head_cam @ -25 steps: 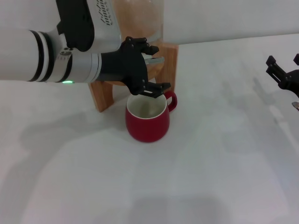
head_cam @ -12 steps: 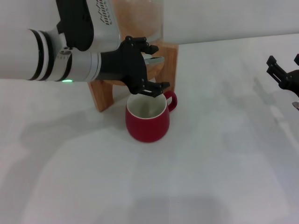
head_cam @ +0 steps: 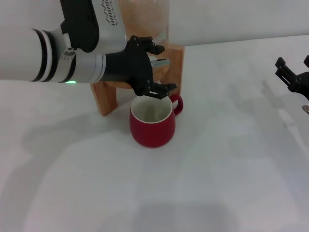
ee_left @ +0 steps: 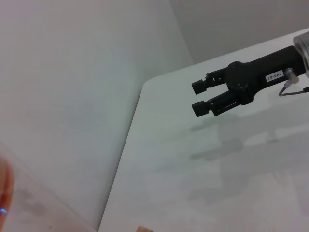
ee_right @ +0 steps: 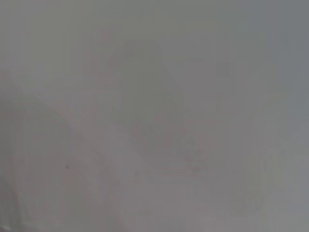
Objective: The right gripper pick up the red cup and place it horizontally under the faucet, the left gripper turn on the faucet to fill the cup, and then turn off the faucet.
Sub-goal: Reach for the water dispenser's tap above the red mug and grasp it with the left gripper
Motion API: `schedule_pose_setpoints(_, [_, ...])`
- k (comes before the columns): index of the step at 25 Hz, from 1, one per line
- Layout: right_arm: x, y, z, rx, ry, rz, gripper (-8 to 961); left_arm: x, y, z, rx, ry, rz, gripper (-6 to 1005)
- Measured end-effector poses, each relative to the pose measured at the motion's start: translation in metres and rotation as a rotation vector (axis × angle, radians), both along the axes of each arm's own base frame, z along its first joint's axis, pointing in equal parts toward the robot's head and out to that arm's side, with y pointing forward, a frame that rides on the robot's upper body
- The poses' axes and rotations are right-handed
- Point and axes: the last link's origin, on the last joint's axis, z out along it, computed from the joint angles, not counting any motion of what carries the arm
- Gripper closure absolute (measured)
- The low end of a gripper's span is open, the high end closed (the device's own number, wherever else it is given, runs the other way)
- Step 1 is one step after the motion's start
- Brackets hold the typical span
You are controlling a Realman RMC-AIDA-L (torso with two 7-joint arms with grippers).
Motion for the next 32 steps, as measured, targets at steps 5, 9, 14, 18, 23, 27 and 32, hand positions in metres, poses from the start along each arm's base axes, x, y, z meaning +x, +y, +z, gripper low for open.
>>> schedule_pose_setpoints(5, [-0.0004,0.0003,0.0000,0.000,0.000,0.002,108,-0.0004,-0.0001,-0.0020,-0.005,0.006,-0.001,118])
schedule_pose_setpoints(9, [-0.0003,0.0002,0.0001,0.001,0.001,0.001,108,-0.0007,-0.0002,-0.0030,-0.005,0.010,-0.007,118])
schedule_pose_setpoints(14, [0.0002,-0.0001,0.0001,0.001,0.001,-0.001,108,-0.0008,0.0000,-0.0032,-0.004,0.010,-0.009,118])
schedule_pose_setpoints(18, [0.0004,-0.0001,0.0003,0.002,0.001,-0.002,108,-0.0023,-0.0004,-0.0046,-0.007,0.014,-0.009,118])
schedule_pose_setpoints(23, [0.0004,-0.0001,0.0003,0.002,0.001,-0.002,108,-0.0030,-0.0004,-0.0048,-0.007,0.016,-0.011,118])
schedule_pose_setpoints(27, [0.0008,-0.0004,0.0002,0.001,0.001,-0.003,108,-0.0030,-0.0008,-0.0053,-0.010,0.018,-0.013,118])
schedule_pose_setpoints(32, [0.0007,-0.0003,0.0002,0.001,0.001,-0.003,108,-0.0031,-0.0023,-0.0064,-0.018,0.023,-0.016,118])
